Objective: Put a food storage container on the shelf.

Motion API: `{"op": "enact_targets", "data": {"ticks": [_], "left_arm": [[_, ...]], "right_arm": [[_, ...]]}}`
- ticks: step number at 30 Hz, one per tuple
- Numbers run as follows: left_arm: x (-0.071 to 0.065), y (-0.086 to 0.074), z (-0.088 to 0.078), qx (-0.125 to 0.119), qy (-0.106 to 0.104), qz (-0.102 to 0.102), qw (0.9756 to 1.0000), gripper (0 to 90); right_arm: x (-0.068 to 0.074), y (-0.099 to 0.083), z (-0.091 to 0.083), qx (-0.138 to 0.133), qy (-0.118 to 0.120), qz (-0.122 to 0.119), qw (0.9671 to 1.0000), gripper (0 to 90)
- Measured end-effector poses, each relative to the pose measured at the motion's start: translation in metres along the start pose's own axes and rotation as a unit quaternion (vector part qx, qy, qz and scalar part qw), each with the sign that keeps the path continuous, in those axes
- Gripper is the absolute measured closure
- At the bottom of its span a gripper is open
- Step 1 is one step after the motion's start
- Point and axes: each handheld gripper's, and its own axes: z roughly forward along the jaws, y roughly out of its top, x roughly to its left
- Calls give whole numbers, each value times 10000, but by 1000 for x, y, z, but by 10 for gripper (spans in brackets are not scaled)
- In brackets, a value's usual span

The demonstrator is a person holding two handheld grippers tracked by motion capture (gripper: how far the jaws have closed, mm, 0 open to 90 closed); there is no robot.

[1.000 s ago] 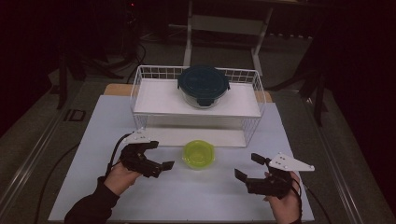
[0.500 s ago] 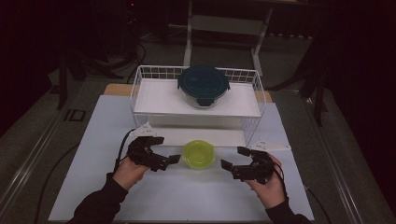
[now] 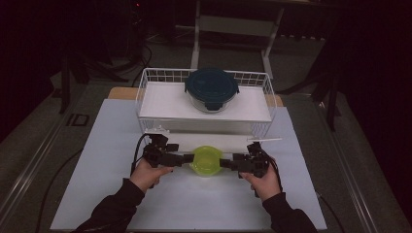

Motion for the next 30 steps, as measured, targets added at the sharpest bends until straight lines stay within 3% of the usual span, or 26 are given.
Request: {"op": "enact_targets", "data": {"ticks": [4,6,12,18,22,26,27,30], "left_arm": [[9,-2,8,95,-193,-491,9986,155],[14,-4,12,173,-232,-807,9963,225],[23,-9,25,392,-172,-1280,9908,359],[30,-13,35,604,-141,-1602,9851,455],[33,-15,40,763,-258,-1759,9811,556],[35,-17,43,752,-347,-1818,9798,639],[34,-17,44,727,-412,-1812,9799,658],[33,-16,44,732,-448,-1807,9798,711]], "right_arm": [[-9,1,8,107,62,436,9990,283],[-13,2,11,143,91,621,9979,322],[-20,4,17,266,77,880,9957,416],[-25,4,24,395,32,1132,9928,495],[-26,4,27,490,81,1235,9911,553],[-25,3,30,578,96,1287,9900,625],[-25,2,31,602,145,1343,9890,696],[-23,2,32,617,184,1363,9886,733]]}}
